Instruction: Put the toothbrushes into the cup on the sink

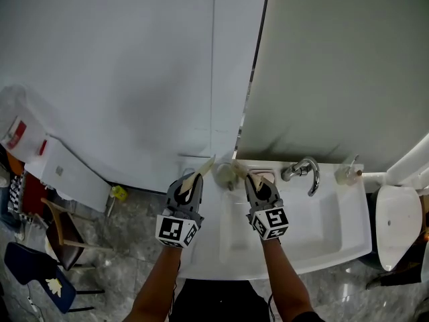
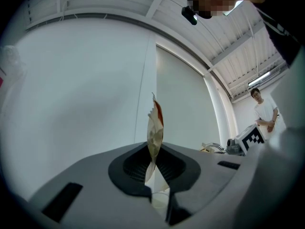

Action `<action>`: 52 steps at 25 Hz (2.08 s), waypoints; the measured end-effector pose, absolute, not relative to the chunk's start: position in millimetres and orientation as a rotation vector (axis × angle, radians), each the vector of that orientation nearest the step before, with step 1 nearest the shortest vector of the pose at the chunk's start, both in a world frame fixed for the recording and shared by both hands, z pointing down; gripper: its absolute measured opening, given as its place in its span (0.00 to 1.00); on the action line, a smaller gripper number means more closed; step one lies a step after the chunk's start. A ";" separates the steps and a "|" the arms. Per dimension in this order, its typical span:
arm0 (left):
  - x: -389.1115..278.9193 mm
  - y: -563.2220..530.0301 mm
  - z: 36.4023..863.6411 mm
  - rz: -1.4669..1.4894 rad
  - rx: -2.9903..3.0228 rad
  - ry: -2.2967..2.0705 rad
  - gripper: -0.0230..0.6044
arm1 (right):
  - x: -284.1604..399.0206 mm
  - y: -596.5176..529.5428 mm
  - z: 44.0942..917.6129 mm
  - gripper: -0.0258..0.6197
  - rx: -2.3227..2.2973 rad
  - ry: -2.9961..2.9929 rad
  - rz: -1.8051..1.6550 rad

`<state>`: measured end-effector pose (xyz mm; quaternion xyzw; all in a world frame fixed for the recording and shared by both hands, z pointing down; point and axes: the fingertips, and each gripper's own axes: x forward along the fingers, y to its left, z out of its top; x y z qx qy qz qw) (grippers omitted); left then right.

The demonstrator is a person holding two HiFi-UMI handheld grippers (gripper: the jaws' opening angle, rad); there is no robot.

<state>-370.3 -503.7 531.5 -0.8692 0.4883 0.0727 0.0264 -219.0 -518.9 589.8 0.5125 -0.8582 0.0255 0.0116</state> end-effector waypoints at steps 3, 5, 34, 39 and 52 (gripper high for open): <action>-371.8 -504.1 531.6 0.229 -2.688 1.512 0.11 | -226.5 -524.2 603.4 0.12 1.558 -2.666 0.111; -373.1 -504.6 533.3 0.225 -2.691 1.518 0.11 | -233.2 -530.4 616.0 0.12 1.524 -2.651 0.138; -365.0 -521.3 555.1 0.132 -2.756 1.483 0.11 | -219.4 -547.0 599.7 0.37 1.643 -2.682 0.196; -342.8 -534.0 572.4 0.061 -2.802 1.437 0.11 | -208.4 -542.3 586.6 0.37 1.659 -2.686 0.176; -311.3 -557.5 621.8 -0.138 -2.849 1.403 0.11 | -194.4 -534.7 590.9 0.37 1.674 -2.675 0.180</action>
